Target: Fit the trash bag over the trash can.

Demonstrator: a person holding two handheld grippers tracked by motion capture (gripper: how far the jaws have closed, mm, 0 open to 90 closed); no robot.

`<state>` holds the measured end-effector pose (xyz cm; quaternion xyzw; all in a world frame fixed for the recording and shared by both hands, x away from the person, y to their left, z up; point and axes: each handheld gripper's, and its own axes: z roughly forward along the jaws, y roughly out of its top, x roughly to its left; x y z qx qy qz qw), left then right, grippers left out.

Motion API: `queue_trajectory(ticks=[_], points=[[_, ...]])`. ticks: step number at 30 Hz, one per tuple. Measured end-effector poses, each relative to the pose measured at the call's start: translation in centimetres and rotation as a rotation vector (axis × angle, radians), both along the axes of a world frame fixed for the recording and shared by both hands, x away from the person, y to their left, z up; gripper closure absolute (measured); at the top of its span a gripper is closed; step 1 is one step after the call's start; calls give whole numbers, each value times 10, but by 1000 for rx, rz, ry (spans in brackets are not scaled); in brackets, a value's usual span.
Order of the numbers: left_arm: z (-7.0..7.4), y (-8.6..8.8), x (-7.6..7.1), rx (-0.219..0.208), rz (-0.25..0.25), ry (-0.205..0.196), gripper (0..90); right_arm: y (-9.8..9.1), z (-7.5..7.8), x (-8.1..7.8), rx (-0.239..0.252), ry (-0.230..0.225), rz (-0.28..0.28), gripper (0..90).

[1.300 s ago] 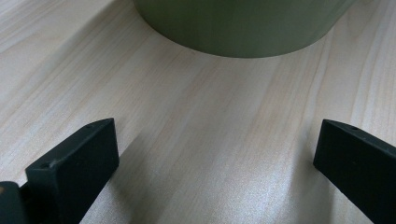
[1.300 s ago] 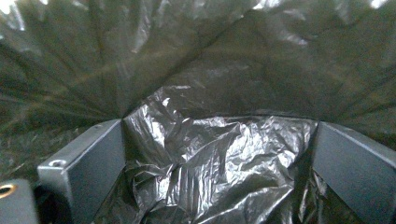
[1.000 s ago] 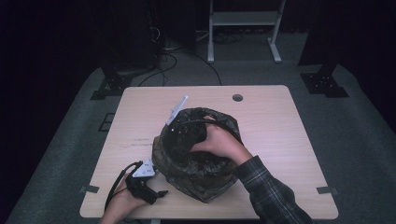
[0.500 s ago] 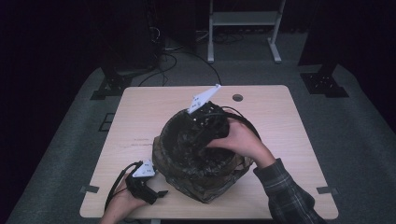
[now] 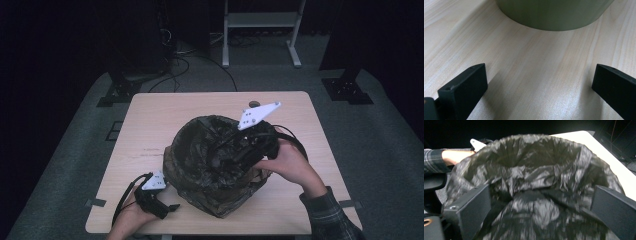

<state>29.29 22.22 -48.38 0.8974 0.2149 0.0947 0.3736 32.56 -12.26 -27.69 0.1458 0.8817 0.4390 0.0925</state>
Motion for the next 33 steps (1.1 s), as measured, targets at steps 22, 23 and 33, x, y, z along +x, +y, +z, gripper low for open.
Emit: queue_trajectory(ticks=[22, 23, 33], points=[[0, 0, 0, 1, 0, 1, 0, -86, -65, -47, 81, 14, -105, 18], [0, 0, 0, 1, 0, 1, 0, -88, -69, -48, 81, 20, -109, 18], [0, 0, 0, 1, 0, 0, 0, -107, -113, -57, 99, 67, -149, 18]])
